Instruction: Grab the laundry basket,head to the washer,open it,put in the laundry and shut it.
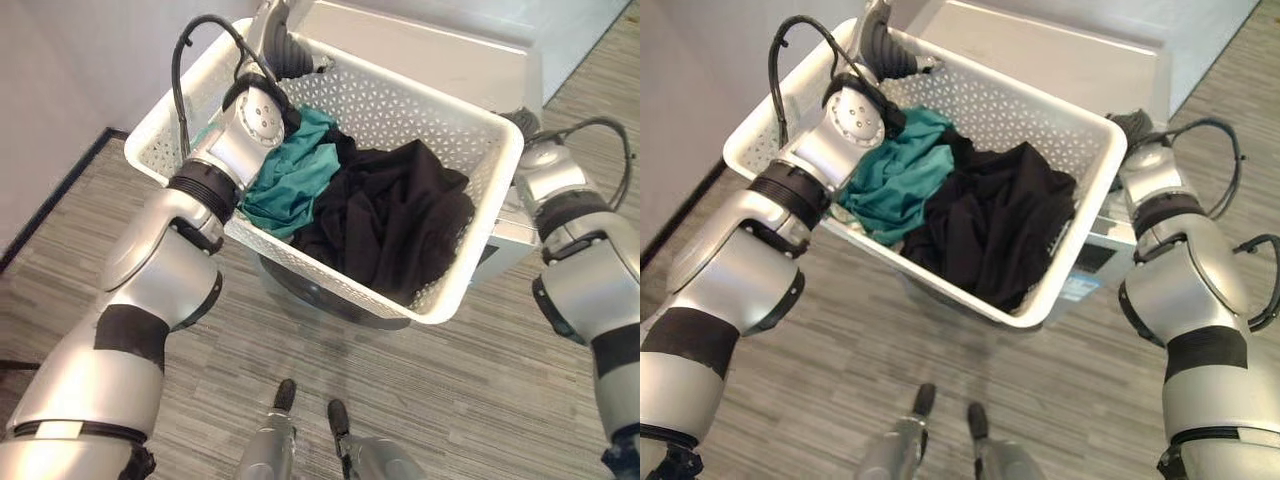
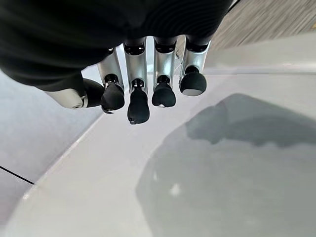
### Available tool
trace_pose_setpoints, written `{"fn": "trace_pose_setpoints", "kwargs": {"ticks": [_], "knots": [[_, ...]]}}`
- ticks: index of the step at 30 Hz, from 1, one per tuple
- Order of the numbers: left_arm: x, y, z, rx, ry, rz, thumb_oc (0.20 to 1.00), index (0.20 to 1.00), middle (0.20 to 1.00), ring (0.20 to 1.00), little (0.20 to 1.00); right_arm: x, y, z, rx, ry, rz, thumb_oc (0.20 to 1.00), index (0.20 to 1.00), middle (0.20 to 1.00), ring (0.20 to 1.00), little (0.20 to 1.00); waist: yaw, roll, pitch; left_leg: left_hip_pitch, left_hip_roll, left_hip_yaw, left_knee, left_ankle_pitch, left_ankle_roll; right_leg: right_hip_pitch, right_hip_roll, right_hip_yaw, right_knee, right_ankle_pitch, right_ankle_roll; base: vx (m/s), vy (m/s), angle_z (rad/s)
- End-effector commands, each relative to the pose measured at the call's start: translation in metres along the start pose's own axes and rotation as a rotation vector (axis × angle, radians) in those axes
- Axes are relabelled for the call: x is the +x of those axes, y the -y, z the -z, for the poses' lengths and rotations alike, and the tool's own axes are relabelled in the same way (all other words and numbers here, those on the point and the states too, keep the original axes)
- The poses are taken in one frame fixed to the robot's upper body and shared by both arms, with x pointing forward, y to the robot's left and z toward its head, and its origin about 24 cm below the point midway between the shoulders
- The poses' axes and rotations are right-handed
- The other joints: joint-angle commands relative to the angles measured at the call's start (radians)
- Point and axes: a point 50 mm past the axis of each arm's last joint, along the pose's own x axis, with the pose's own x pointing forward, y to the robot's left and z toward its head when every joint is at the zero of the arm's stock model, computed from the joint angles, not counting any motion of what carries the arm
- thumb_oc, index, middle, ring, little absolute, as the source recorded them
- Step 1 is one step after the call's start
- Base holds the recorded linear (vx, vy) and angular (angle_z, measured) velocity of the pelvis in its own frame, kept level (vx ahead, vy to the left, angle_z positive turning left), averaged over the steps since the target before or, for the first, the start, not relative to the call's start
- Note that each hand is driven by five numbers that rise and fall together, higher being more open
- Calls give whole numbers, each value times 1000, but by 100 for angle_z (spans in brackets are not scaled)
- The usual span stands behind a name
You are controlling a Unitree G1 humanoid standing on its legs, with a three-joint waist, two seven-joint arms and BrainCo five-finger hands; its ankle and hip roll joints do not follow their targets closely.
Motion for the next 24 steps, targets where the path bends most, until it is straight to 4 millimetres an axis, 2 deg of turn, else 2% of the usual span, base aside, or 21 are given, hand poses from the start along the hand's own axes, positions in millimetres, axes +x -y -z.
{"fn": "trace_pose_setpoints", "kwargs": {"ticks": [1, 2, 3, 4, 5, 7, 8, 10, 13, 15, 16, 17, 19, 20, 24], "knots": [[-7, -7, 37, 38, -128, -3, 1000, 1000, 1000, 1000, 1000, 0, 9, -14, 20, 82, 31, 200, 200, 200, 200, 200, 47, 2, -63, -30, -86, 30, -50, 70, 71, 111, 61, 143, 216, -153, 86, 452, 140, -139], [-10, -2, 39, 42, -125, 14, 1000, 1000, 1000, 1000, 1000, 0, 3, -2, 38, 56, 5, 200, 200, 200, 200, 200, 46, -8, -71, -1, -98, 18, -12, 42, 92, 118, 44, 130, 271, -153, 104, 433, 91, -148], [-12, 1, 43, 65, -134, 27, 1000, 1000, 1000, 1000, 1000, 0, -3, 10, 37, 25, -17, 200, 200, 200, 200, 200, 39, -6, -77, 24, -90, 22, 0, 31, 108, 107, 41, 119, 329, -142, 108, 271, 68, -85], [-13, 1, 44, 66, -134, 29, 1000, 1000, 1000, 1000, 1000, 0, -3, 11, 37, 24, -18, 203, 203, 203, 203, 203, 39, -8, -76, 26, -91, 23, 2, 29, 108, 107, 41, 119, 335, -146, 108, 295, 89, -30], [-20, 5, 57, 74, -166, 56, 1000, 1000, 1000, 1000, 1000, -1, -15, 22, 28, -3, -54, 206, 206, 206, 206, 206, 31, -14, -79, 81, -79, 30, 15, -10, 136, 72, 21, 99, 448, -80, 140, 286, 63, 17], [-23, 5, 64, 81, -186, 60, 1000, 1000, 1000, 1000, 1000, -2, -22, 25, 36, -10, -71, 203, 203, 203, 203, 203, 27, -11, -87, 121, -65, 27, -4, -23, 141, 55, 0, 72, 448, -77, 148, 280, 44, -8], [-26, 5, 71, 76, -208, 64, 1000, 1000, 1000, 1000, 1000, -3, -27, 31, 42, -23, -84, 209, 209, 209, 209, 209, 23, 3, -100, 177, -40, 20, -29, -33, 140, 25, -46, -3, 355, -81, 149, 250, -1, -33], [-28, 2, 77, 85, -222, 55, 1000, 1000, 1000, 1000, 1000, -3, -28, 37, 43, -39, -88, 209, 209, 209, 209, 209, 17, 17, -114, 215, -25, 5, -56, -45, 138, -2, -93, -58, 228, -64, 147, 258, -20, -31], [-30, -4, 84, 98, -240, 34, 1000, 1000, 1000, 1000, 1000, -4, -28, 40, 33, -50, -89, 225, 225, 225, 225, 225, -1, 27, -107, 265, -25, -13, -71, -67, 142, -85, -131, -53, 113, 20, 164, 190, -37, 8], [-31, -7, 88, 104, -255, 27, 1000, 1000, 1000, 1000, 1000, -4, -29, 41, 30, -53, -93, 235, 235, 235, 235, 235, -7, 27, -102, 287, -27, -14, -80, -73, 143, -97, -130, -43, 82, 43, 168, 135, -29, 18], [-33, -10, 92, 103, -266, 20, 1000, 1000, 1000, 1000, 1000, -3, -25, 41, 35, -55, -86, 238, 238, 238, 238, 238, -15, 21, -97, 314, -34, -15, -95, -79, 144, -107, -123, -39, 50, 76, 177, 129, -50, 18], [-34, -10, 95, 110, -276, 21, 1000, 1000, 1000, 1000, 1000, -3, -21, 42, 32, -59, -80, 231, 231, 231, 231, 231, -23, 17, -96, 330, -39, -23, -111, -76, 144, -107, -108, -23, 55, 80, 177, 175, -80, 17], [-34, -9, 96, 125, -279, 26, 1000, 1000, 1000, 1000, 1000, -3, -16, 44, 30, -64, -71, 231, 231, 231, 231, 231, -24, 9, -100, 338, -44, -24, -119, -74, 141, -89, -112, -17, 45, 82, 179, 105, -69, 30], [-36, -6, 97, 125, -284, 34, 1000, 1000, 1000, 1000, 1000, -2, -7, 45, 30, -69, -49, 228, 228, 228, 228, 228, -26, -1, -114, 351, -42, -27, -143, -72, 135, -57, -118, -20, 42, 96, 178, 109, -98, 41], [-39, -1, 100, 107, -297, 47, 1000, 1000, 1000, 1000, 1000, -1, 3, 47, 26, -79, -26, 228, 228, 228, 228, 228, -30, -2, -141, 376, -16, -36, -184, -64, 123, -22, -115, -42, 18, 102, 169, 109, -109, 23]]}}
